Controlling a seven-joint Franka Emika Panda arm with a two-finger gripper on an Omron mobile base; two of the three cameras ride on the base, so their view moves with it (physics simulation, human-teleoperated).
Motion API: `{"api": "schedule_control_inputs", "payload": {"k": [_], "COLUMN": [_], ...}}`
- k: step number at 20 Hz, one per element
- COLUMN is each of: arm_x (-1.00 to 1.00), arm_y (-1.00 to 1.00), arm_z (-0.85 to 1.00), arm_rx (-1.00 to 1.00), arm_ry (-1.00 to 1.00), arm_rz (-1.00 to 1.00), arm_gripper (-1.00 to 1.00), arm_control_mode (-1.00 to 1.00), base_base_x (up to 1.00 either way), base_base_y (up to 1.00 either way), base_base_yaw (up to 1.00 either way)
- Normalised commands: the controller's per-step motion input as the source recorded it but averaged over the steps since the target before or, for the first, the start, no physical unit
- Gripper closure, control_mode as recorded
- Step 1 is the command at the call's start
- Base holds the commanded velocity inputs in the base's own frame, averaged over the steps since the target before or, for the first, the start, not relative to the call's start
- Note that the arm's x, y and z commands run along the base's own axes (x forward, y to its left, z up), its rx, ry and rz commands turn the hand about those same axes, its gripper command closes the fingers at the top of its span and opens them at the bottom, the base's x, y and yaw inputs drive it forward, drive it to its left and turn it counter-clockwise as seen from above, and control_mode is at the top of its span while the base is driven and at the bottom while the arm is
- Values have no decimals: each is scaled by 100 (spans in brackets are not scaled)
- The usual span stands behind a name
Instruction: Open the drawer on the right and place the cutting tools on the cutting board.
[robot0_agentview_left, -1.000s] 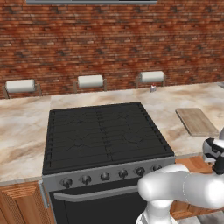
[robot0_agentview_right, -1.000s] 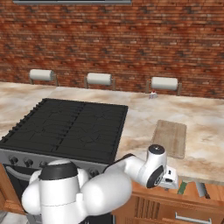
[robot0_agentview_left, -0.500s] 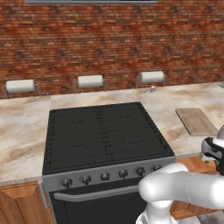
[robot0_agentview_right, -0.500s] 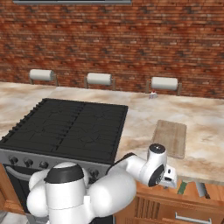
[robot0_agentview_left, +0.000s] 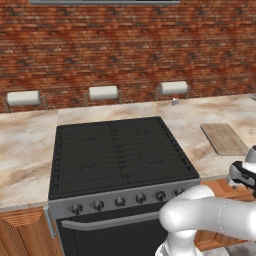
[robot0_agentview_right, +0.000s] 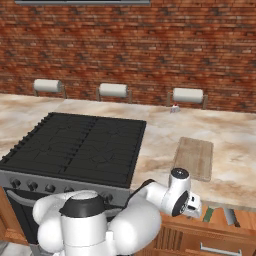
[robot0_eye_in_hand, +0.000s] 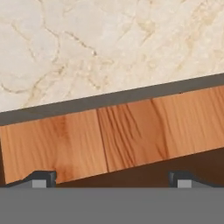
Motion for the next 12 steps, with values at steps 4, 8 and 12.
{"api": "schedule_control_inputs", "payload": {"k": [4, 8, 12], "arm_x": [6, 10, 10], "arm_y": [0, 0, 0], "arm_z": [-22, -20, -24], "arm_rx": [0, 0, 0], "arm_ry": [0, 0, 0], "arm_rz": [-2, -1, -1], "arm_gripper": [-100, -100, -100], "arm_control_mode": [-100, -100, -100], "base_base_x": [0, 0, 0], "base_base_y": [0, 0, 0], "base_base_yaw": [0, 0, 0]}}
